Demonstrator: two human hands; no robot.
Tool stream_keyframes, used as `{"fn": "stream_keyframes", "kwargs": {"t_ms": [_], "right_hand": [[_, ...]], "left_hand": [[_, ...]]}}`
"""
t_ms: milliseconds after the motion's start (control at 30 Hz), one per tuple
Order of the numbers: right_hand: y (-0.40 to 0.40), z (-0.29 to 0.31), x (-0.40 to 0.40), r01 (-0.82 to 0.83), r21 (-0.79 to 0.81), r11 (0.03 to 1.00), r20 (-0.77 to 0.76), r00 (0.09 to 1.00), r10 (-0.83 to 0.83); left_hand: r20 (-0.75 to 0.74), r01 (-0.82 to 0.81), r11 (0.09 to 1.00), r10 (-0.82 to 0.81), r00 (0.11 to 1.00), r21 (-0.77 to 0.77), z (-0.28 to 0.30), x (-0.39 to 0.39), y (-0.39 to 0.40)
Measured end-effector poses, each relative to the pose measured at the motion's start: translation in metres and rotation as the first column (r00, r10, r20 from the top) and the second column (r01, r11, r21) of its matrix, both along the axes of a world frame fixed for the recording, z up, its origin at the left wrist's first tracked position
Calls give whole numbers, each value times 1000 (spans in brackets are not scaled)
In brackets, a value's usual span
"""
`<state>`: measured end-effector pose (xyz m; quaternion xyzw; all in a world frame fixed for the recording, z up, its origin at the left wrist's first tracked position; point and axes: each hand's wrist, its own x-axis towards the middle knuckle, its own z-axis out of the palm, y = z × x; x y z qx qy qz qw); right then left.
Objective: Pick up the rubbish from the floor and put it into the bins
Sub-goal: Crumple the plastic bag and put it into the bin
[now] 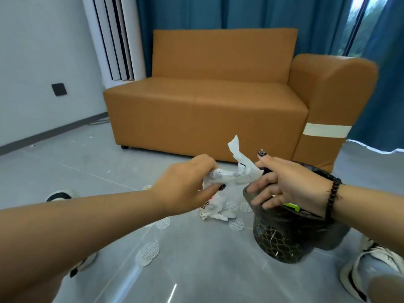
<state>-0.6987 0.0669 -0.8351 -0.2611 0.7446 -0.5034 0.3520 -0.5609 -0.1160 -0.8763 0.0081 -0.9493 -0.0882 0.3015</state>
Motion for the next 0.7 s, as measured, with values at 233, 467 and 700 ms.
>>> {"fn": "stream_keyframes", "kwargs": {"t_ms": [233,467,700], "right_hand": [[2,22,11,19,-192,981,197,980,20],[-1,16,14,-17,-248,969,270,959,86],[1,3,16,16,-276,961,163,986,30]], "left_hand": [[-142,176,799,-309,940,-574,50,8,-12],[-78,234,728,-368,927,-645,55,19,-22],[-47,290,956,-288,956,36,30,34,-17]]}}
